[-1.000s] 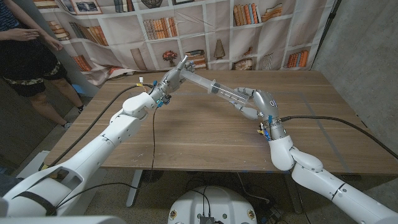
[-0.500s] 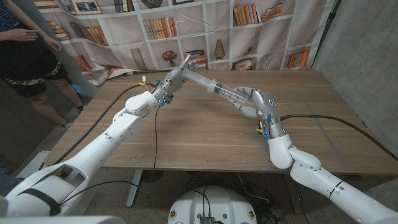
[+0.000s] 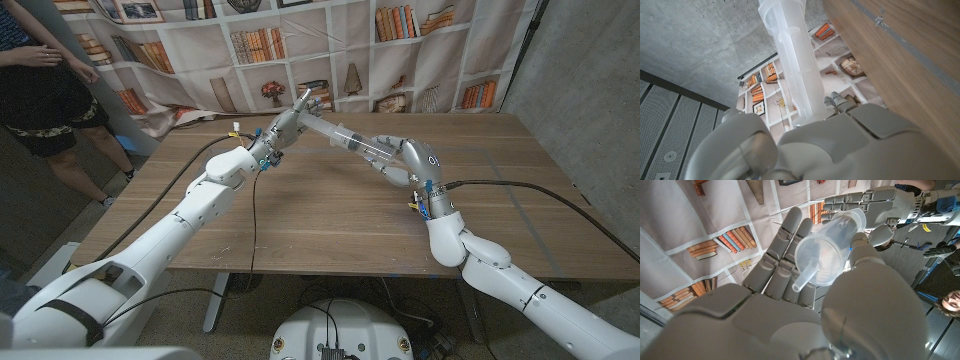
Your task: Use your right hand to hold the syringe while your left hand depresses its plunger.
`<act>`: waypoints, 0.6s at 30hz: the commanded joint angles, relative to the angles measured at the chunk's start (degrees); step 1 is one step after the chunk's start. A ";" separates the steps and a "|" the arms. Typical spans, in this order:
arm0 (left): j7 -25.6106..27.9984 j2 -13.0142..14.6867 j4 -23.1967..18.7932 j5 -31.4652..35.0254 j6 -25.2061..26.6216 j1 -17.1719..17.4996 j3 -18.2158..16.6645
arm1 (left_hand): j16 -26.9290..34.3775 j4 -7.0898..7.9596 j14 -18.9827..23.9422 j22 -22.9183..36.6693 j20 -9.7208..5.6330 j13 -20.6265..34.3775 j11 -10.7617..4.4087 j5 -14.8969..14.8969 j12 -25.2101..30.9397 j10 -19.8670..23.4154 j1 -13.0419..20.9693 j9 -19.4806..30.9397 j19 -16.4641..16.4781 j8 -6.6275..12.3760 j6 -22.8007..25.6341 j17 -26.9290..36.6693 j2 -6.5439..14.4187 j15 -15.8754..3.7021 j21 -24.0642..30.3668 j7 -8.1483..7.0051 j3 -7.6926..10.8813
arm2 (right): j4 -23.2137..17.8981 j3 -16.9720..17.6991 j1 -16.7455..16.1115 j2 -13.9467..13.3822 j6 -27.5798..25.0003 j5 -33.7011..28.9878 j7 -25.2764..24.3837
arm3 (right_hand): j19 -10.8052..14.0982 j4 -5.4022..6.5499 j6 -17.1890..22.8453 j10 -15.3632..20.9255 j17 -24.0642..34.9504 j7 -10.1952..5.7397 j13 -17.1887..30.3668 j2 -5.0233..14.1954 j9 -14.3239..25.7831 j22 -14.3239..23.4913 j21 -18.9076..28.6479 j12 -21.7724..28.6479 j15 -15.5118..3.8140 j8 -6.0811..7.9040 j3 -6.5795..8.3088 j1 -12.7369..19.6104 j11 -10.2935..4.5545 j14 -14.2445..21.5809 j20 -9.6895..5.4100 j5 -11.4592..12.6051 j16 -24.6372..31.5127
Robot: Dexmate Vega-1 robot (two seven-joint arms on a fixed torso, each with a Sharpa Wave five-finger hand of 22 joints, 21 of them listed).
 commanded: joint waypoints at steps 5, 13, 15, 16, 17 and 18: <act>-0.60 -0.80 0.48 0.16 -0.75 -0.67 0.39 | 0.12 0.06 -0.34 0.29 0.08 0.33 -0.04 0.13 0.30 -0.37 -0.08 0.18 -0.13 0.46 0.11 0.26 -0.04 -0.18 0.07 0.41 -0.30 | -1.95 -0.39 0.53 0.13 -3.84 0.25 4.31 | 0.14 0.05 9.14 4.95 0.19 -8.18 0.20 12.48 0.15 -0.01 0.81 0.03 -1.56 0.30 -0.18 11.90 -4.08 0.63 -4.60 0.38 0.22; -1.60 -1.19 1.08 0.29 -0.62 -1.50 0.97 | 0.10 0.07 -0.48 0.30 0.15 0.33 -0.14 0.15 0.28 -0.50 -0.04 0.18 -0.32 0.50 0.20 0.26 0.05 -0.23 0.03 0.42 -0.35 | -3.30 -0.50 0.59 0.06 -6.33 0.16 6.12 | 0.26 -0.05 9.40 5.36 0.18 -8.45 0.19 12.31 0.18 -0.06 1.09 0.04 -1.58 0.28 -0.29 11.94 -4.36 0.88 -4.55 0.34 0.22; -1.91 -1.47 1.48 0.33 -0.69 -1.82 1.17 | 0.08 0.07 -0.55 0.30 0.15 0.33 -0.17 0.15 0.26 -0.55 -0.03 0.18 -0.33 0.49 0.17 0.26 0.06 -0.23 0.03 0.38 -0.37 | -3.80 -0.51 0.60 0.03 -7.23 0.12 6.78 | 0.31 -0.05 9.49 5.42 0.17 -8.51 0.19 12.29 0.18 -0.07 1.17 0.03 -1.57 0.29 -0.32 11.92 -4.39 0.94 -4.55 0.33 0.22; -2.08 -1.60 1.66 0.36 -0.73 -1.96 1.28 | 0.07 0.08 -0.59 0.30 0.12 0.33 -0.16 0.15 0.26 -0.58 -0.02 0.18 -0.32 0.50 0.18 0.26 0.07 -0.27 0.04 0.38 -0.37 | -4.00 -0.50 0.61 0.05 -7.57 0.18 7.00 | 0.36 -0.03 9.47 5.52 0.17 -8.59 0.19 12.27 0.19 -0.07 1.23 0.05 -1.57 0.26 -0.36 11.90 -4.54 1.01 -4.53 0.32 0.23; -2.24 -1.73 1.85 0.44 -0.86 -2.11 1.39 | 0.07 0.08 -0.61 0.30 0.18 0.33 -0.17 0.16 0.25 -0.60 -0.01 0.18 -0.37 0.50 0.18 0.26 0.09 -0.25 0.02 0.37 -0.38 | -4.15 -0.51 0.67 0.00 -7.80 0.17 7.23 | 0.42 0.00 9.48 5.57 0.18 -8.58 0.20 12.28 0.19 -0.08 1.31 0.04 -1.55 0.24 -0.40 11.86 -4.72 1.10 -4.53 0.32 0.25; -2.39 -1.85 2.03 0.51 -0.96 -2.24 1.49 | 0.08 0.08 -0.59 0.30 0.11 0.33 -0.21 0.16 0.26 -0.59 -0.01 0.18 -0.44 0.50 0.18 0.26 0.10 -0.25 0.00 0.37 -0.39 | -4.33 -0.51 0.70 -0.03 -8.11 0.17 7.45 | 0.47 0.01 9.51 5.58 0.18 -8.60 0.20 12.29 0.19 -0.08 1.36 0.03 -1.55 0.23 -0.41 11.85 -4.82 1.16 -4.54 0.32 0.27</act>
